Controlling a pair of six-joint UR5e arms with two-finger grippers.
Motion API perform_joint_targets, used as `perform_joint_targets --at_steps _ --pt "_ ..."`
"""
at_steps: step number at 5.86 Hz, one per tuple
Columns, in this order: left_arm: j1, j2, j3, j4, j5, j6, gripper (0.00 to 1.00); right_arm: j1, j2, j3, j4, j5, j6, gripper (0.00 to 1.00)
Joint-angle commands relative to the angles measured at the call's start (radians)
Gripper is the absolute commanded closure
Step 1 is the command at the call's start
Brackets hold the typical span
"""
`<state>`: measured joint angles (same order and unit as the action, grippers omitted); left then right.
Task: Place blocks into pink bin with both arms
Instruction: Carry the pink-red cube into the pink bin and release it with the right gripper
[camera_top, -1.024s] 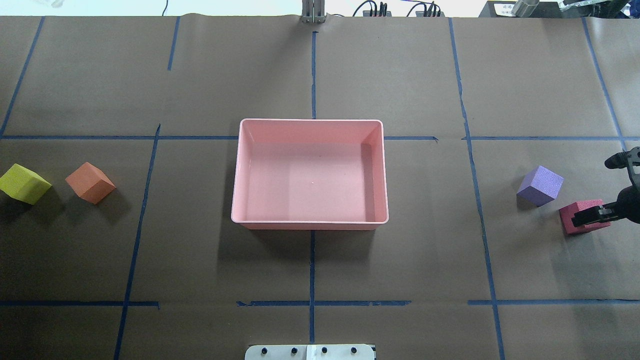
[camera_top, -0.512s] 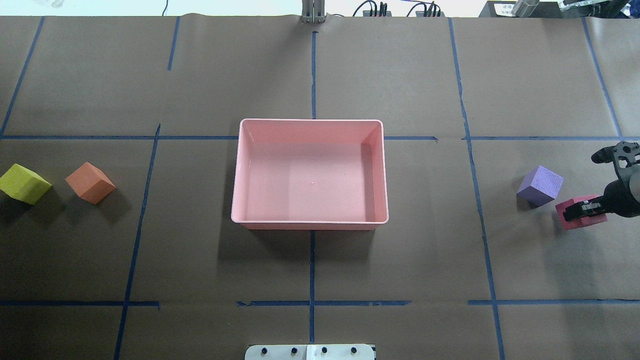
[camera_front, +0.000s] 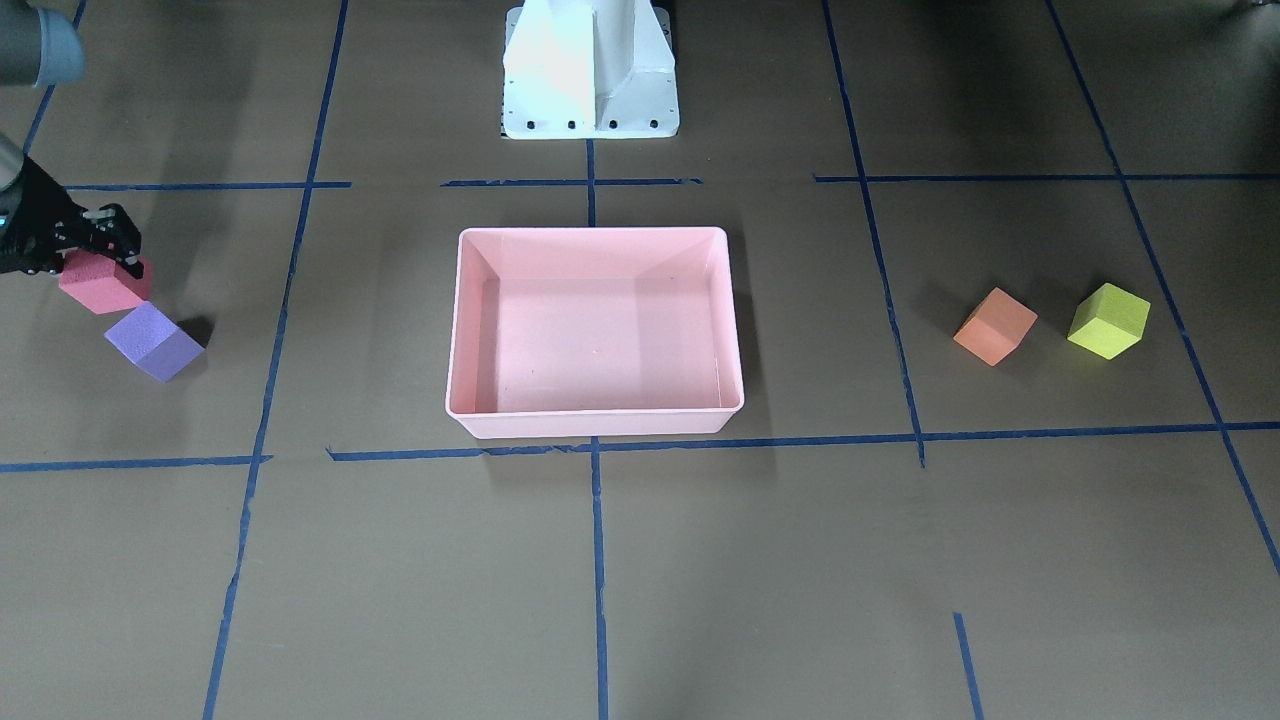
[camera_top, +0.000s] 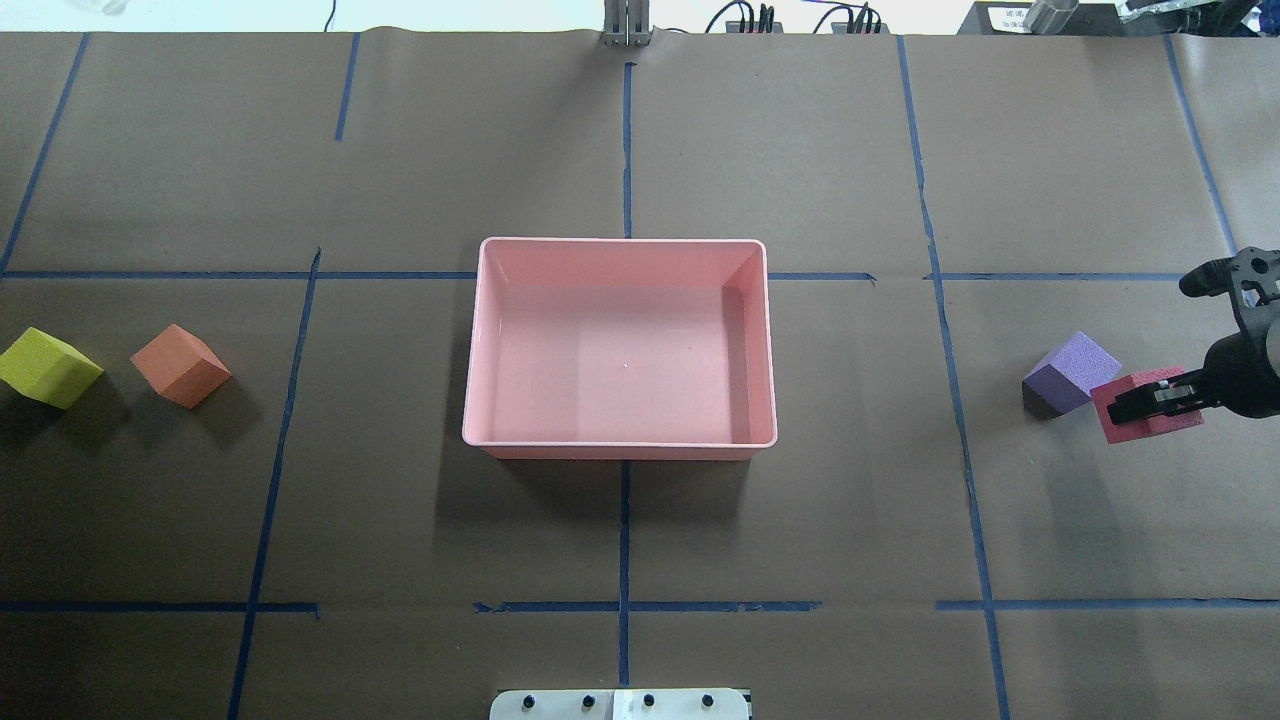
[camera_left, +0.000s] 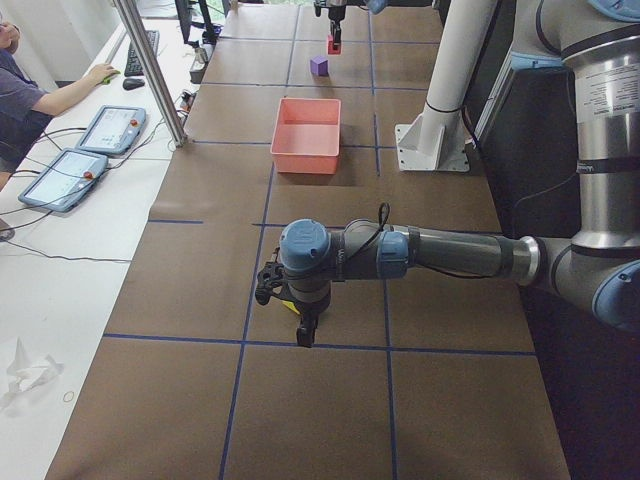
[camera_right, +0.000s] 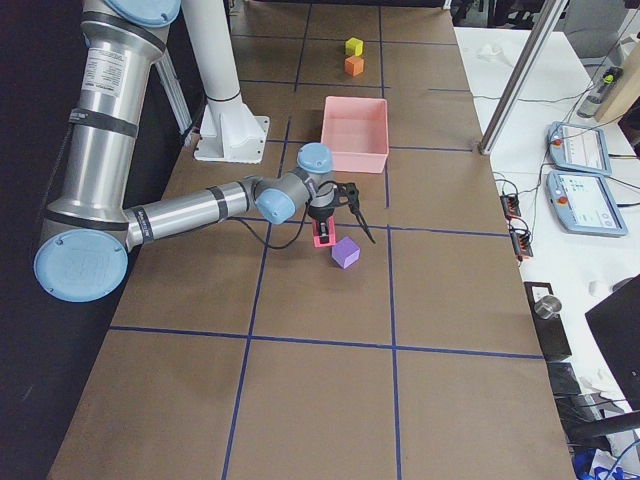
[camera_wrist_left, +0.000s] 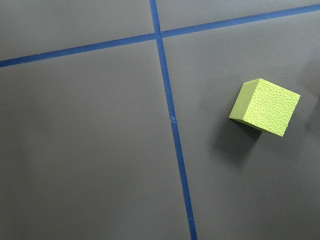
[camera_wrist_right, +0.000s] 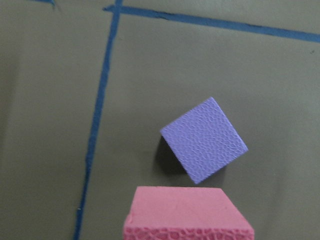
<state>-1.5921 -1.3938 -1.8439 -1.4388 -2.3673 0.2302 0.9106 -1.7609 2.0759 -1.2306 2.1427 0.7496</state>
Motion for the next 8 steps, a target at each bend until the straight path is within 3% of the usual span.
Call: perform_joint_targets --at_steps 1,3,4,7,8 --pt "0.007 -0.028 -0.002 -0.031 -0.003 -0.003 0.0 -0.054 0.224 0.047 -0.201 -0.007 0.173 0.79" --pt "0.029 -0.044 0.02 -0.2 -0.001 -0.008 0.0 -0.196 0.586 0.008 -0.514 -0.076 0.334 0.79" --pt "0.05 -0.045 0.023 -0.224 -0.003 -0.009 0.0 -0.237 0.724 -0.088 -0.535 -0.114 0.424 0.8" --pt "0.15 -0.096 0.012 -0.236 -0.028 -0.113 0.0 -0.376 0.943 -0.306 -0.523 -0.232 0.604 0.77" --pt "0.225 -0.096 0.024 -0.341 -0.027 -0.139 0.0 -0.406 0.951 -0.342 -0.473 -0.271 0.622 0.32"
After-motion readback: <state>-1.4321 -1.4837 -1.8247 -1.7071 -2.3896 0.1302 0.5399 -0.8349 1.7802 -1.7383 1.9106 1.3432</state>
